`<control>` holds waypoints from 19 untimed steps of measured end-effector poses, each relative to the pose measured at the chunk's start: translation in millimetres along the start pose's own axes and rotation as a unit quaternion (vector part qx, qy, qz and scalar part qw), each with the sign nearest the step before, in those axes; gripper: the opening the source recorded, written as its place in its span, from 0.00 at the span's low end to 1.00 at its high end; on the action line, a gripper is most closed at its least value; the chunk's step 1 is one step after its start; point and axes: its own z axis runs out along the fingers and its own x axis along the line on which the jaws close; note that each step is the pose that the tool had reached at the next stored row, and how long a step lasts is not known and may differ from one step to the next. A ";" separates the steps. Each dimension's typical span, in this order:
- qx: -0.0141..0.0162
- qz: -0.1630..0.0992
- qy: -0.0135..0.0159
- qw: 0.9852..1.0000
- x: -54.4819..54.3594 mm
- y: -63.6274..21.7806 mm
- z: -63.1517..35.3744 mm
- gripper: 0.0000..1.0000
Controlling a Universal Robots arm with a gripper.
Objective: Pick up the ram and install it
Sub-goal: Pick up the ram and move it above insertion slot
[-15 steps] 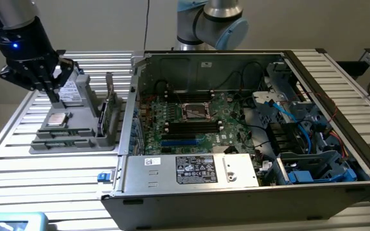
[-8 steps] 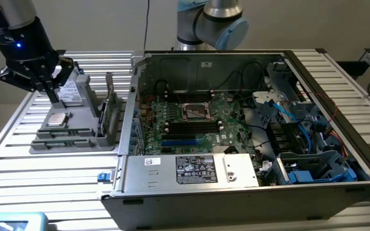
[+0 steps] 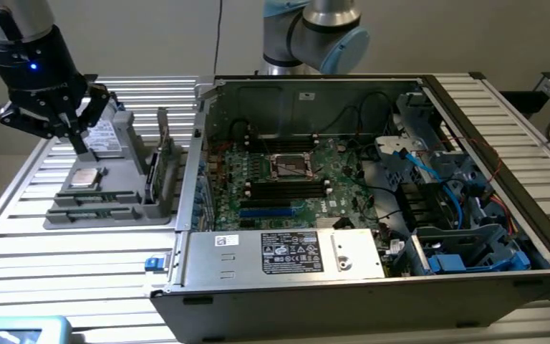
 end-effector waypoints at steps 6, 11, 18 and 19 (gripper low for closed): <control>0.001 -0.055 0.002 0.998 0.0 0.0 0.2 0.11; 0.002 -0.099 0.004 0.995 0.0 0.0 0.4 0.11; 0.006 -0.163 0.002 0.987 0.0 0.0 1.0 0.11; 0.007 -0.172 0.001 0.985 -0.1 -0.1 1.1 0.11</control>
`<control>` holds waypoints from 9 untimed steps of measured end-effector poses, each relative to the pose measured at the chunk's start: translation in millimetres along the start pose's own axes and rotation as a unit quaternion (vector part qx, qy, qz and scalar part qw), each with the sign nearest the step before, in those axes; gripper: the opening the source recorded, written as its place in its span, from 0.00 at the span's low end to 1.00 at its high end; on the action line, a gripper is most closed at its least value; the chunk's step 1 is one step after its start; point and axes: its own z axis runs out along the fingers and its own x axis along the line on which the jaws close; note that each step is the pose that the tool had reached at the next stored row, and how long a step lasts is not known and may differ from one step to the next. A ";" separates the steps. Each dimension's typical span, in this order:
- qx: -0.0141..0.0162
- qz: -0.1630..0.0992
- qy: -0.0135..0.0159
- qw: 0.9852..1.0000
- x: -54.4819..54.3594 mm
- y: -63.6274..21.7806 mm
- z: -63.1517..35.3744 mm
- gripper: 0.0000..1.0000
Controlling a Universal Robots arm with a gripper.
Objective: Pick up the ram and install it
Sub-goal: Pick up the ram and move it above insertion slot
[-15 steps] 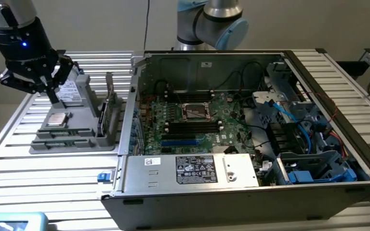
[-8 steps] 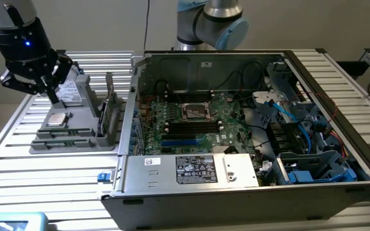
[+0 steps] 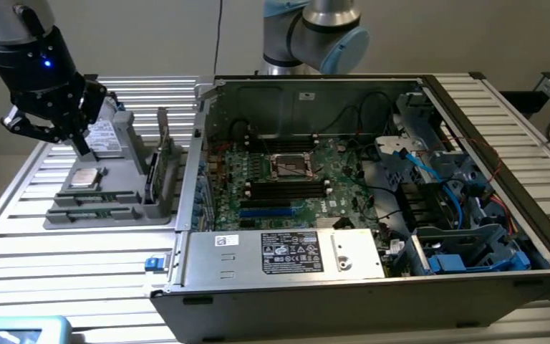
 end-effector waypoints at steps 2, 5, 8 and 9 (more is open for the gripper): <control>0.002 -0.018 -0.001 1.000 0.0 0.0 0.2 0.11; 0.004 -0.045 -0.002 0.999 0.0 0.0 0.6 0.11; 0.005 -0.073 -0.003 0.997 0.0 0.0 1.1 0.11; 0.006 -0.082 -0.003 0.997 0.0 0.0 1.2 0.11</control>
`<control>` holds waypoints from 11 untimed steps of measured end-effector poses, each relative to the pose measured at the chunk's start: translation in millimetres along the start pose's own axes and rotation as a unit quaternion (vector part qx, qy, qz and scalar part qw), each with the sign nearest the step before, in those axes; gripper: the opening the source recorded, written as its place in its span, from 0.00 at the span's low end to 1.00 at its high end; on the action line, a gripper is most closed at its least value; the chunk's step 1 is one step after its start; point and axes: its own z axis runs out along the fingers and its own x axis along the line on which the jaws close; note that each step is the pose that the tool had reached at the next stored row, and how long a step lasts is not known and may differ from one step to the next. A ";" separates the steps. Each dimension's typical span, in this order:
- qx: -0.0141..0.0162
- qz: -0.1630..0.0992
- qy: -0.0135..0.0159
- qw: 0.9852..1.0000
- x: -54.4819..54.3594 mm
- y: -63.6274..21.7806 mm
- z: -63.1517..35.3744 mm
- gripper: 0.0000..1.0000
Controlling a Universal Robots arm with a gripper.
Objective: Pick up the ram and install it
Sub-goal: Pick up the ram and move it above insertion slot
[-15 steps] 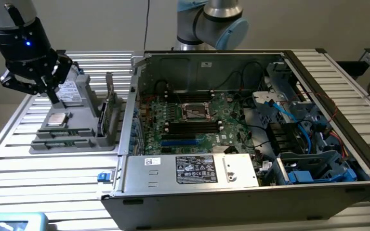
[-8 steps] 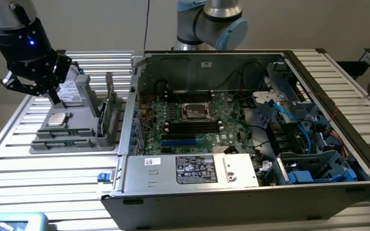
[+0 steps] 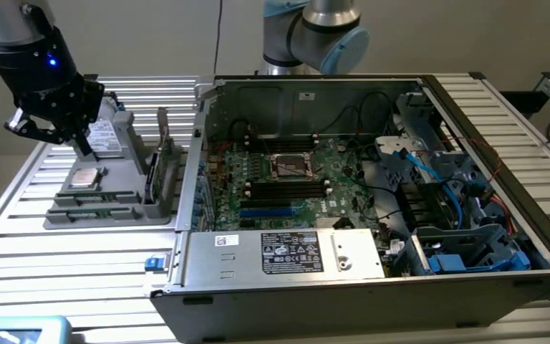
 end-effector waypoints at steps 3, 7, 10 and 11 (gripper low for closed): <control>0.001 -0.028 -0.001 1.000 0.0 0.0 0.5 0.11; 0.002 -0.064 -0.002 0.998 0.0 0.0 1.2 0.11; 0.003 -0.091 -0.004 0.996 0.0 0.0 1.8 0.11; 0.003 -0.100 -0.004 0.995 0.0 0.0 2.0 0.11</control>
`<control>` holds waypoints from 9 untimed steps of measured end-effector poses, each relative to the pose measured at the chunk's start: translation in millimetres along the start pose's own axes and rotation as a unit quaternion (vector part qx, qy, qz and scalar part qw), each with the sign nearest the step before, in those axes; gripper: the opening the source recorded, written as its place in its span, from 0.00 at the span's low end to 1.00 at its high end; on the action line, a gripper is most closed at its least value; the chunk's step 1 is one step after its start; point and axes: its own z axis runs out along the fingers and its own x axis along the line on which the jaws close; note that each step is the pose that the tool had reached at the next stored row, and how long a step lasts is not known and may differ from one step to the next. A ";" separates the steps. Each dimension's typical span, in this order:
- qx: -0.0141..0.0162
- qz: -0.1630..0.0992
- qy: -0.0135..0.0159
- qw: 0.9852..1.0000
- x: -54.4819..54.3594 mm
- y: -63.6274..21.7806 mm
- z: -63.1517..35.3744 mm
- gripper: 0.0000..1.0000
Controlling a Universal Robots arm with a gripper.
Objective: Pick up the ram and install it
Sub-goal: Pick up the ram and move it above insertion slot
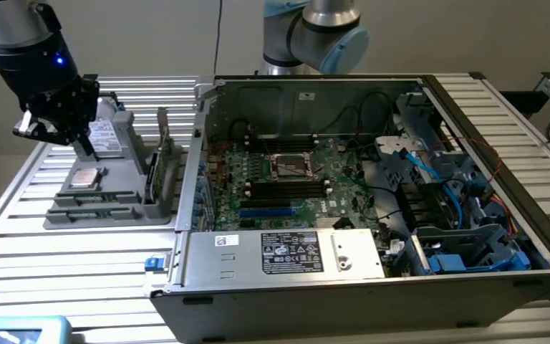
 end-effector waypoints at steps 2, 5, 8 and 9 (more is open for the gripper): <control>0.000 -0.018 -0.001 1.000 0.0 0.0 0.3 0.11; 0.000 -0.046 -0.003 0.999 0.0 -0.1 0.8 0.11; -0.001 -0.073 -0.004 0.997 0.0 -0.1 1.3 0.11; -0.001 -0.082 -0.005 0.997 0.0 -0.1 1.4 0.11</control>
